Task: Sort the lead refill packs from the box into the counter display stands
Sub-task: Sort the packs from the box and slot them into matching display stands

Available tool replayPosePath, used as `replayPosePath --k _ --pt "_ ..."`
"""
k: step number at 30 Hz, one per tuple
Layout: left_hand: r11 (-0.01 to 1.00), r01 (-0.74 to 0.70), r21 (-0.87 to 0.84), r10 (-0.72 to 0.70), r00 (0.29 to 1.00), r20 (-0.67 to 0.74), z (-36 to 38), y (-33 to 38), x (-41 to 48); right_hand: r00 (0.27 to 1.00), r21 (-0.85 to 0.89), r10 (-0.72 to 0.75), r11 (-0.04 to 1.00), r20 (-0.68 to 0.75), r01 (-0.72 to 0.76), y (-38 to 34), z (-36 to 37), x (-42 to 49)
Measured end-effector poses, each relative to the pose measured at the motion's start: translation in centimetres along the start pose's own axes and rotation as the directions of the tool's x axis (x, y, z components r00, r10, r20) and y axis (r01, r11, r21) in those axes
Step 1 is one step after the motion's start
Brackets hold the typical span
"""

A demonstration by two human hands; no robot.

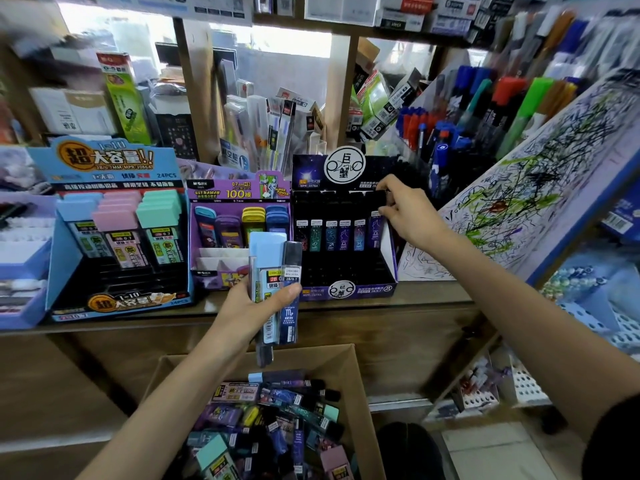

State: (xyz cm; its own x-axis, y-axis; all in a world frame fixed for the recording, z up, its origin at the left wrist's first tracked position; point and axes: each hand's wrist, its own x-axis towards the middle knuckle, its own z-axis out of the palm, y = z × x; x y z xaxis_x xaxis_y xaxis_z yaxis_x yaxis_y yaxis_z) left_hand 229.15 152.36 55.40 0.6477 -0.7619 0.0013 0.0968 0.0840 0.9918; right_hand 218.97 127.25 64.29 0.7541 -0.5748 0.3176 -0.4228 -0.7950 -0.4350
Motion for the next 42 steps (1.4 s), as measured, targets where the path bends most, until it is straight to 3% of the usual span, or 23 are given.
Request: replayPosePath --k 2,7,12,19,23,27,29,30,32,34,36,42 --pt "1.0 0.0 -0.003 0.0 1.0 0.005 -0.1 0.0 0.0 1.0 -0.011 -0.005 1.0 -0.007 0.005 -0.1 -0.2 0.1" --pt "1.0 -0.004 -0.01 0.004 1.0 0.004 -0.1 0.0 -0.1 0.996 0.177 0.08 0.98 0.042 -0.086 -0.1 -0.9 0.5" --pt "1.0 0.001 -0.012 -0.001 1.0 0.005 -0.1 -0.1 -0.2 0.997 -0.113 0.056 0.992 0.046 -0.051 0.1 -0.2 0.7" --pt "1.0 0.003 0.011 -0.003 1.0 0.023 -0.2 0.1 -0.4 0.982 -0.254 -0.15 0.96 -0.115 0.117 0.5 1.0 0.0" --pt "1.0 0.002 -0.011 -0.001 1.0 0.022 -0.2 0.3 -0.7 0.984 -0.42 -0.155 0.902 -0.09 0.104 0.5 1.9 -0.4" --pt "0.999 0.01 -0.037 -0.009 0.999 0.031 -0.2 0.6 -1.2 0.965 -0.489 -0.213 0.865 -0.152 0.114 -0.2 2.1 -1.2" --pt "0.999 0.016 -0.043 -0.015 1.0 0.023 -0.2 0.7 -1.2 0.941 -0.394 -0.242 0.909 -0.237 0.135 -1.3 2.2 -2.1" --pt "0.999 0.019 -0.044 -0.018 1.0 0.019 -0.2 0.8 -1.2 0.943 -0.243 -0.211 0.959 -0.257 0.148 -2.2 2.3 -2.7" --pt "0.999 0.024 -0.049 -0.024 1.0 0.016 -0.2 1.0 -1.2 0.992 0.211 -0.093 0.971 -0.084 0.109 -4.8 2.5 -4.2" --pt "0.998 0.024 -0.061 -0.023 1.0 0.021 0.0 1.2 -1.2 0.98 0.541 -0.083 0.841 0.18 -0.028 -7.2 3.2 -5.8" --pt "0.998 0.017 -0.063 -0.016 1.0 0.021 0.2 1.4 -1.2 0.956 0.641 -0.089 0.758 0.281 -0.118 -8.7 4.2 -6.8" --pt "0.992 0.024 -0.121 -0.031 0.998 -0.051 0.0 1.1 -1.7 0.939 0.759 -0.066 0.609 0.336 -0.229 -10.5 5.3 -7.4"
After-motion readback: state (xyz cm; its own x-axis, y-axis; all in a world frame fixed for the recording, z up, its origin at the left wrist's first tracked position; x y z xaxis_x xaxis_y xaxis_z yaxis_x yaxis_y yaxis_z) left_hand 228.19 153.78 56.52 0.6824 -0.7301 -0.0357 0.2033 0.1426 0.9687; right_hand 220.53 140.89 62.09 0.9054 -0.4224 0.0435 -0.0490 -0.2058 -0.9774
